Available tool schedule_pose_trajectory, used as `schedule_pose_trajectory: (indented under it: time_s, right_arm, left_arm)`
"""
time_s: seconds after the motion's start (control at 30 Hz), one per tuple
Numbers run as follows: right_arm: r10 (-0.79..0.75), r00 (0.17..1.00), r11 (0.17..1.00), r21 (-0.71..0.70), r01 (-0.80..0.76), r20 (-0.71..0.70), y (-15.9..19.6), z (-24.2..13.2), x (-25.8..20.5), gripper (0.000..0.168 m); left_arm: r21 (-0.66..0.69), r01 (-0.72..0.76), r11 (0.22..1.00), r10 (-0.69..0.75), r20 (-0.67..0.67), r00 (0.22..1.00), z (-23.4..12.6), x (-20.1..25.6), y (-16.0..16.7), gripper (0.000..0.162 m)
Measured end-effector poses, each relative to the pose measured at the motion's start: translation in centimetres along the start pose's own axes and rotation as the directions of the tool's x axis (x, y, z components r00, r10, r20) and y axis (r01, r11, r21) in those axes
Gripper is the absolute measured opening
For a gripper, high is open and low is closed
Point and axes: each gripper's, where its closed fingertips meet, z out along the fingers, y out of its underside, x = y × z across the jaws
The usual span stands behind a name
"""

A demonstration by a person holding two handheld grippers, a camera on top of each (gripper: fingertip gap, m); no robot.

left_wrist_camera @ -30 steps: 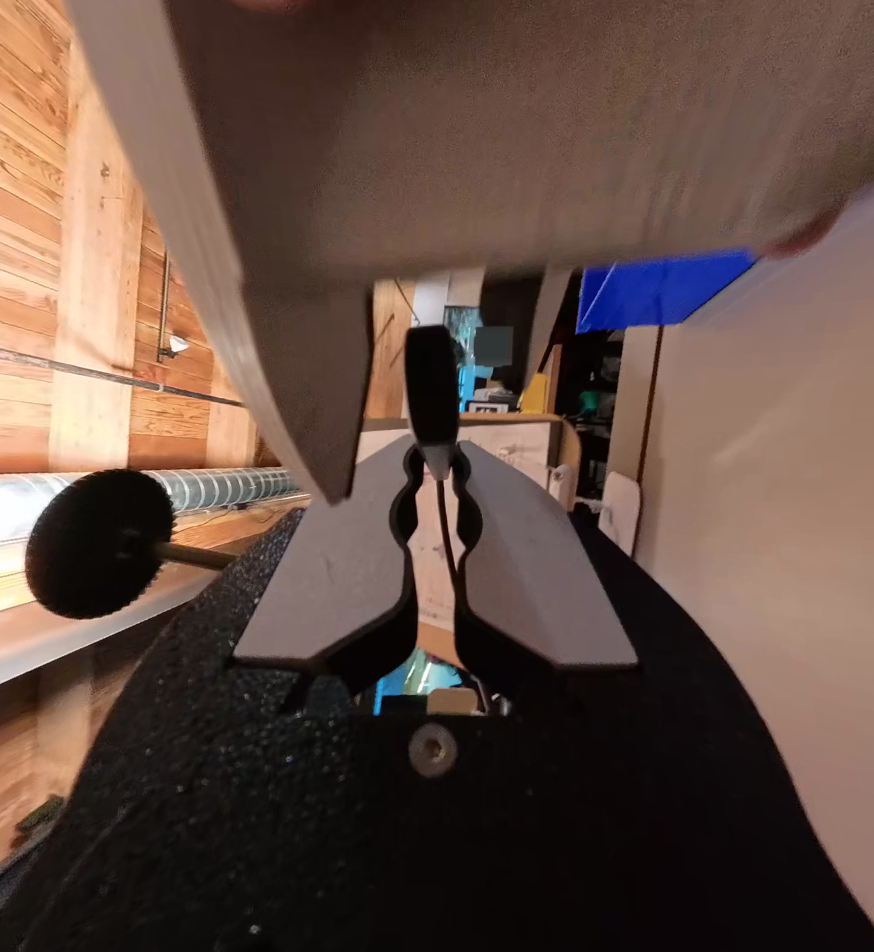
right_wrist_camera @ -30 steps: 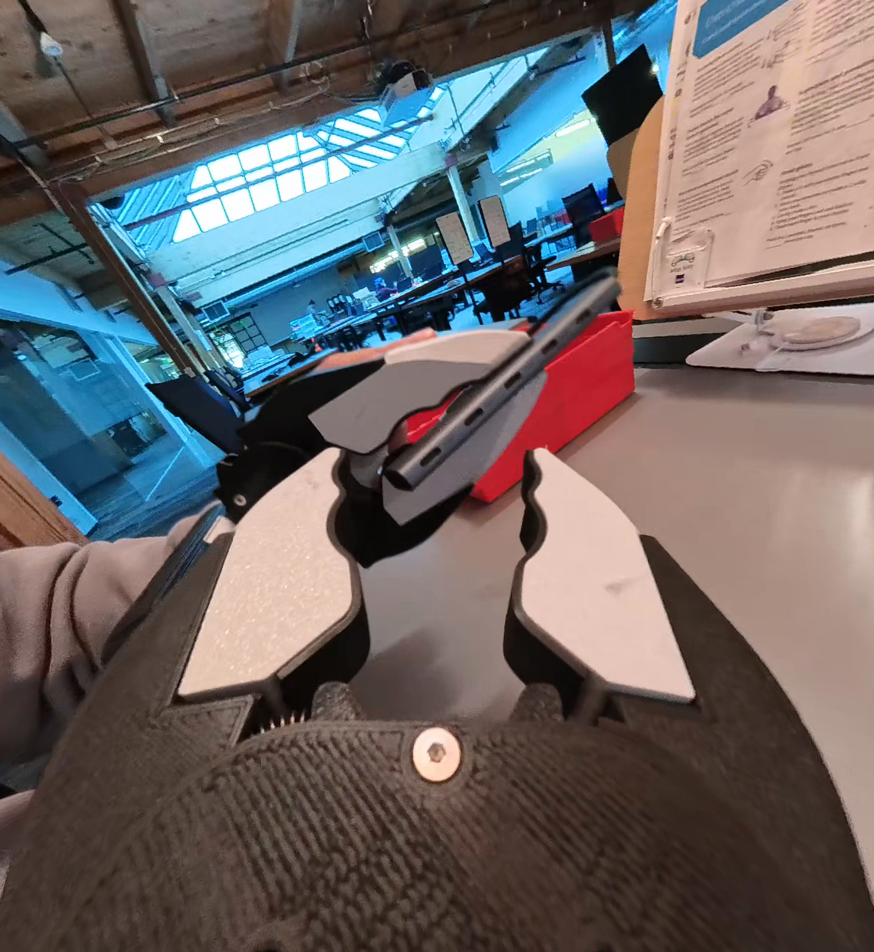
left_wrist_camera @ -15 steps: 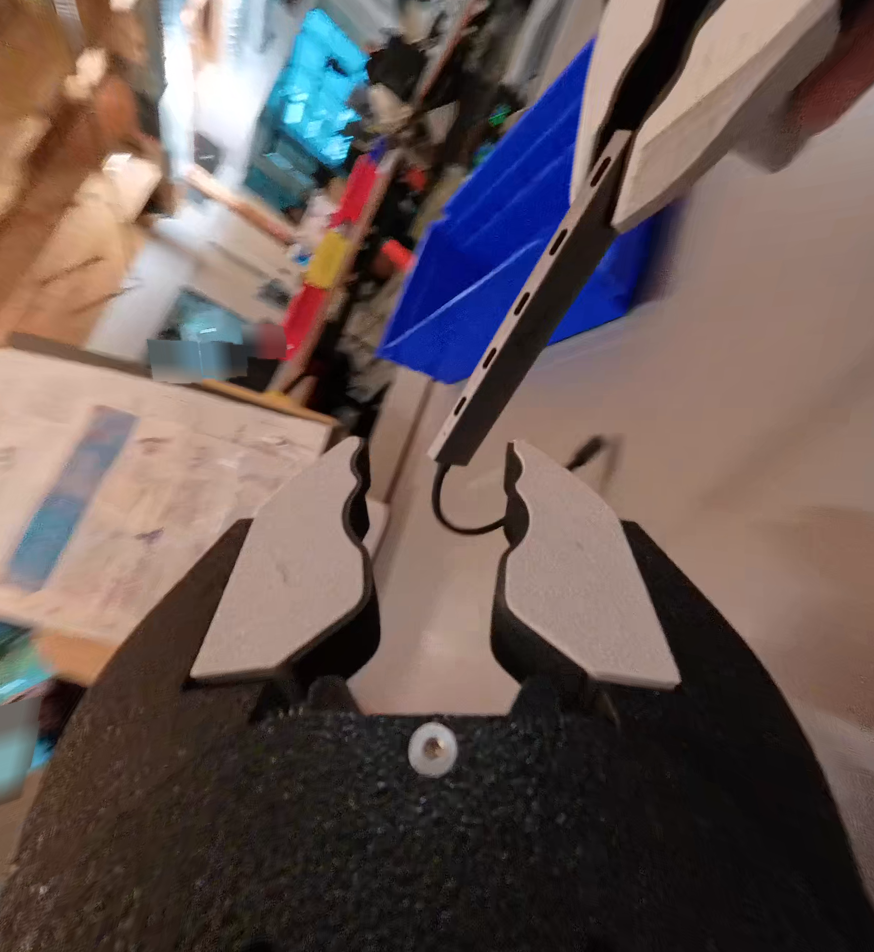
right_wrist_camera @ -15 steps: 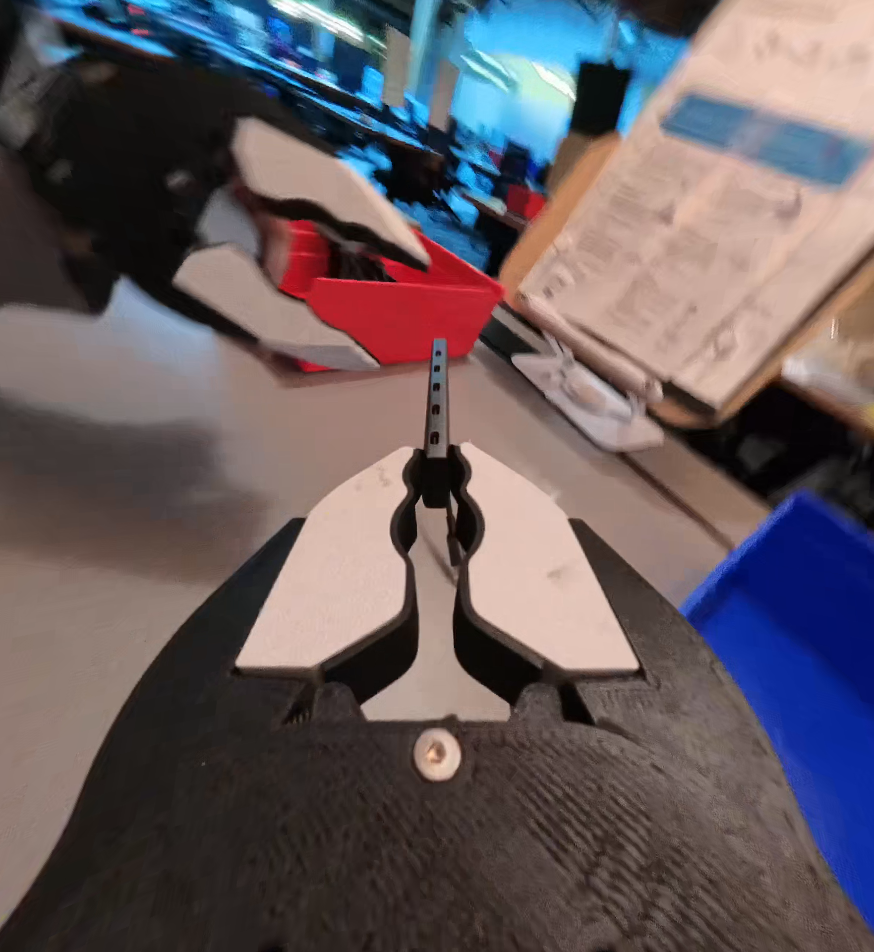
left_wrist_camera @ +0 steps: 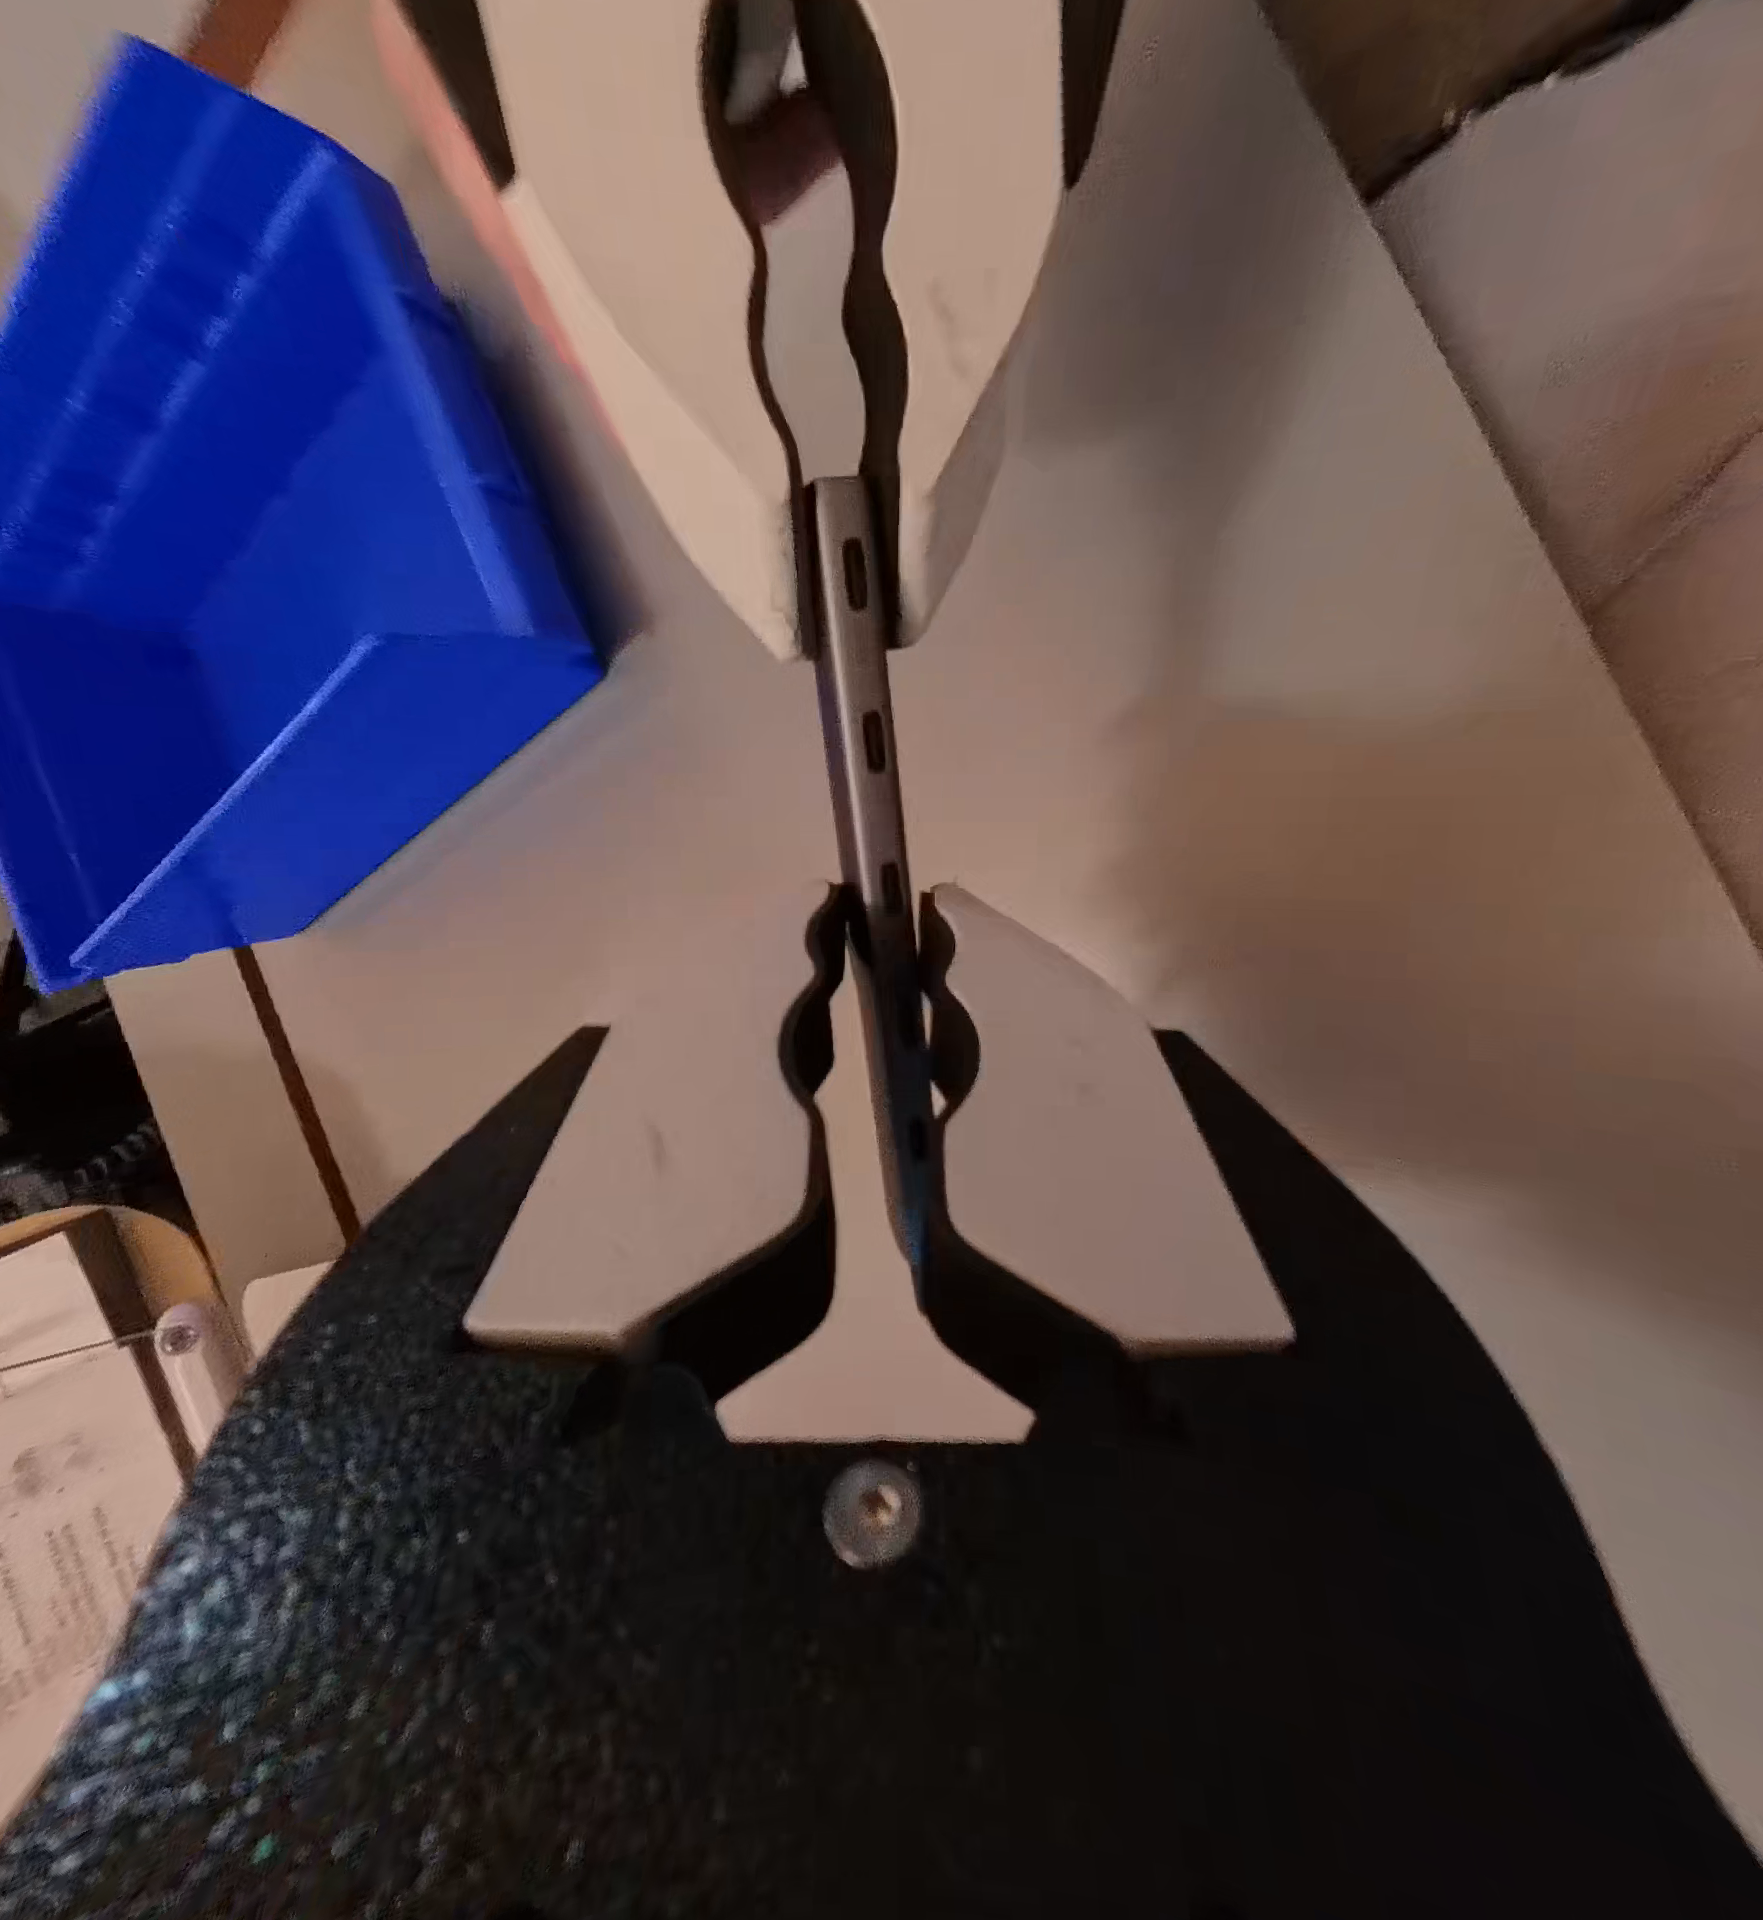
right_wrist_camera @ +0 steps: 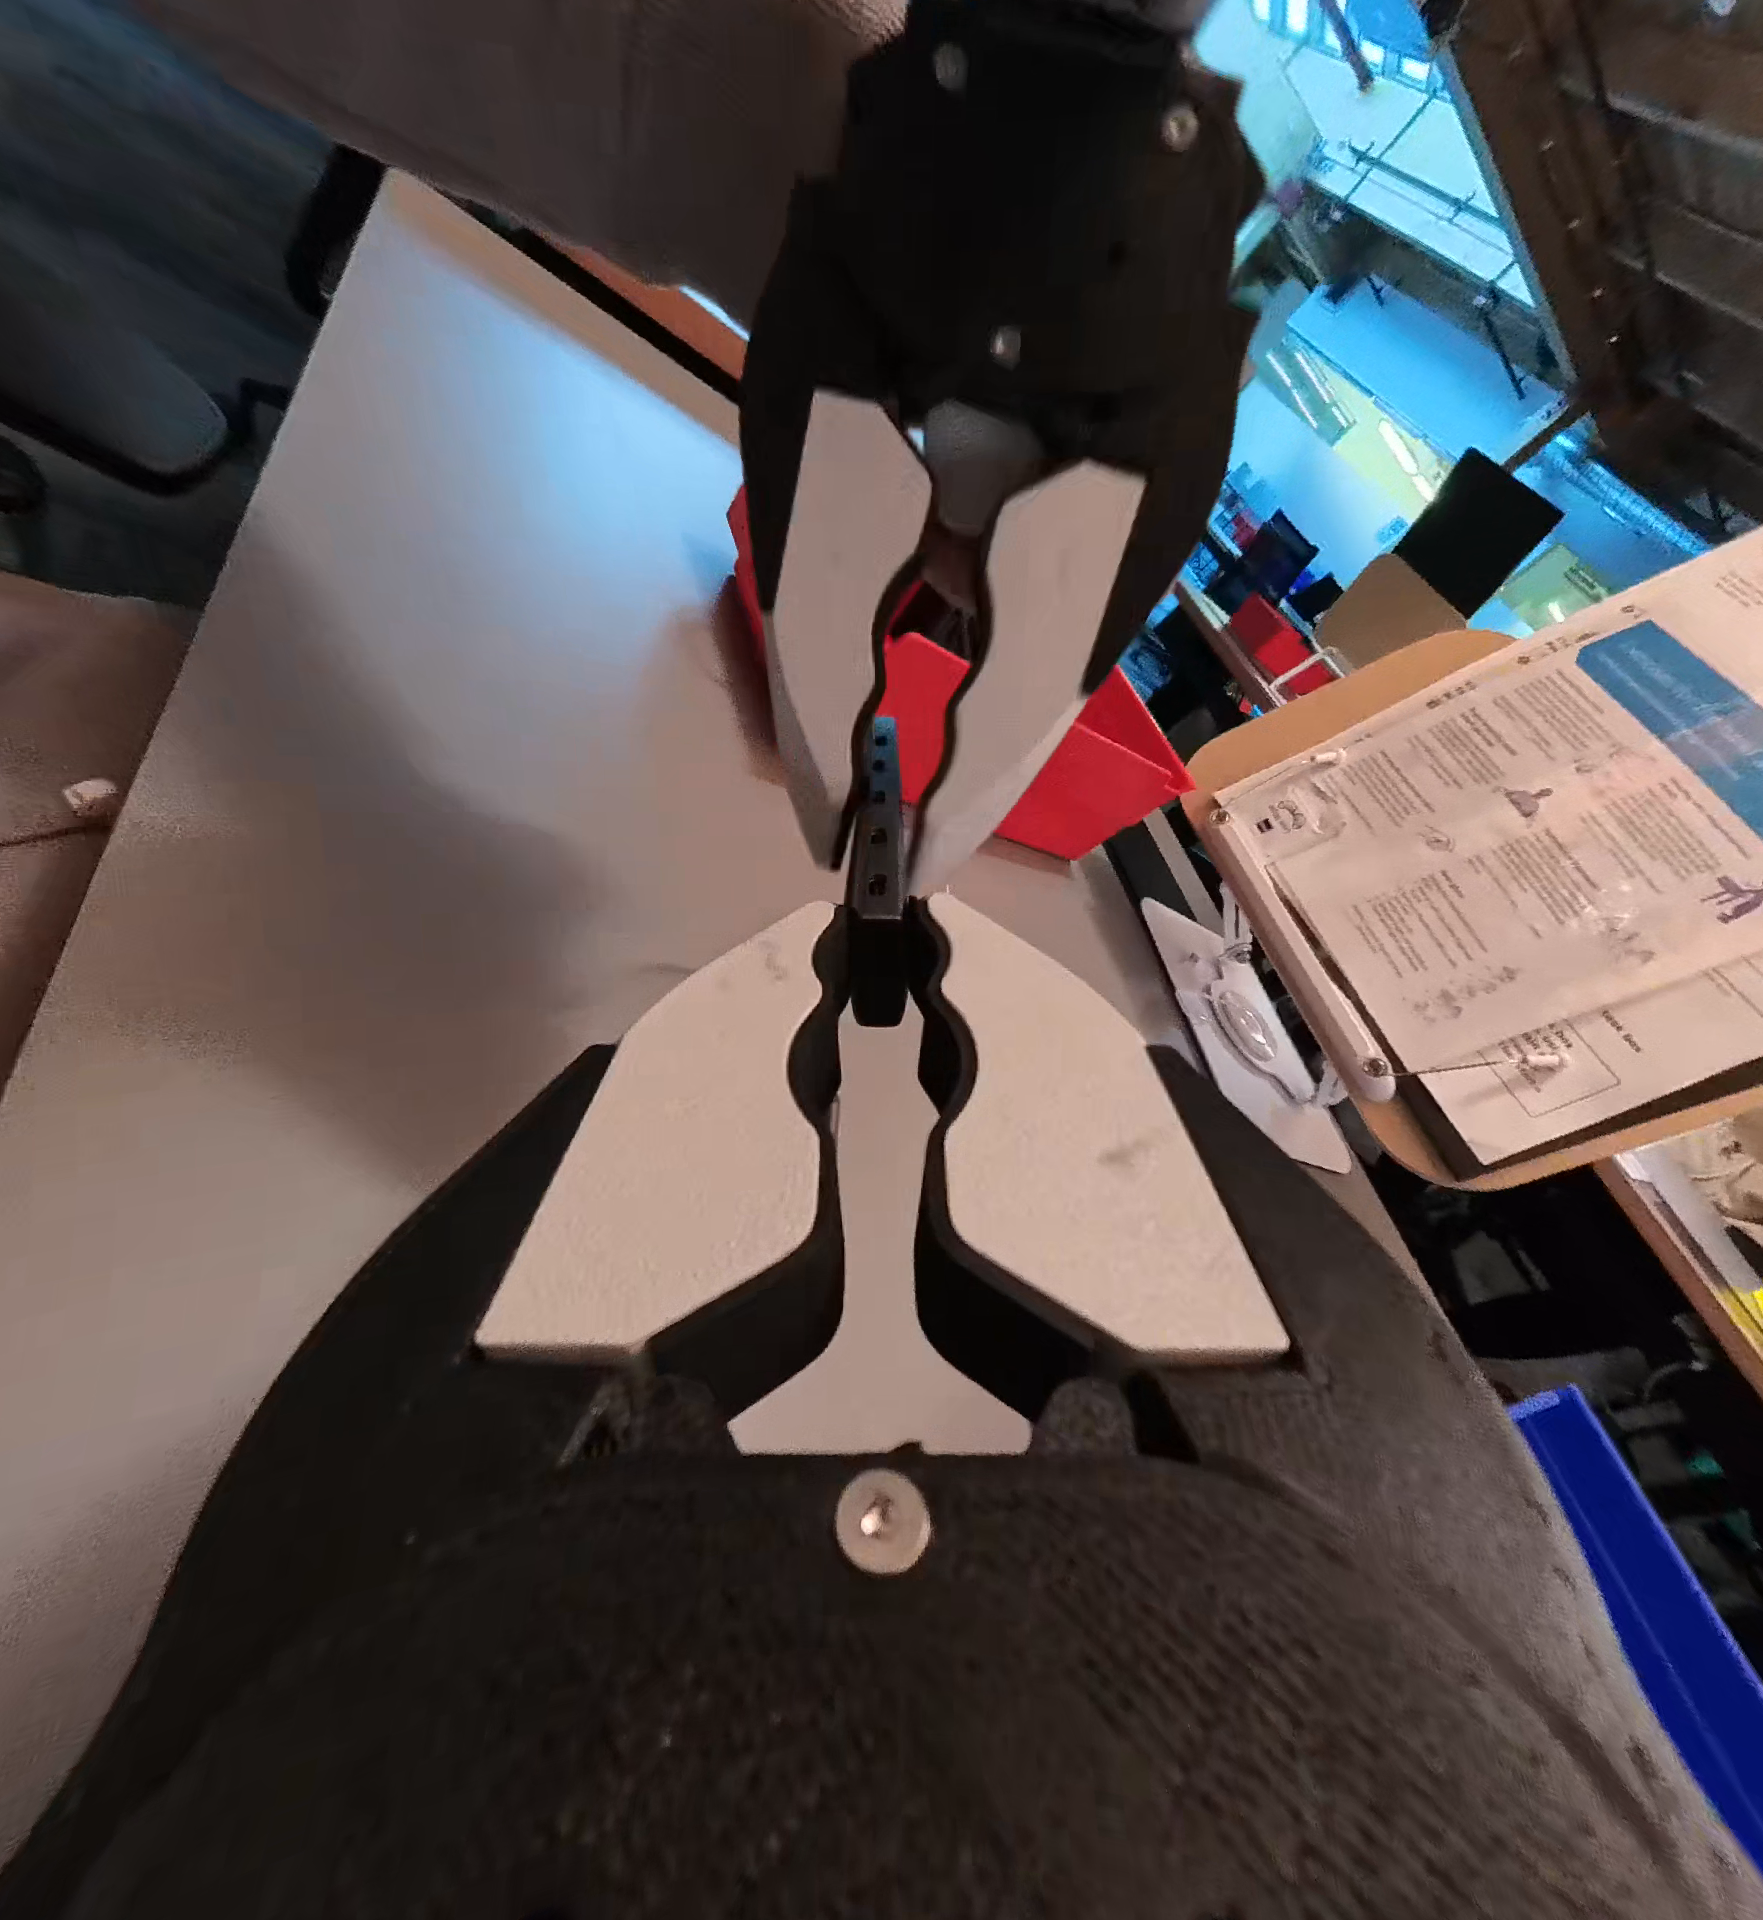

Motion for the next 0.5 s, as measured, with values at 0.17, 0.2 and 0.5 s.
schedule_pose_trajectory:
  time_s: [0.17,0.2,0.5]
  right_arm:
    - [0.088,0.954,0.995,-0.022,-0.098,-0.286,0.9,-0.9,4.3,0.023]
    - [0.146,0.916,0.988,0.014,-0.152,-0.375,1.1,-1.4,5.7,0.03]
    - [0.577,0.696,0.816,0.254,-0.52,-0.428,2.8,1.5,6.7,0.058]
  left_arm:
    - [-0.038,0.171,0.985,-0.168,0.071,0.983,1.2,-3.0,0.6,0.009]
    - [0.007,0.266,0.964,-0.265,0.123,0.956,1.1,-4.3,0.8,0.009]
    - [0.759,0.584,-0.288,-0.929,-0.368,0.02,-2.6,-11.3,3.1,0.009]
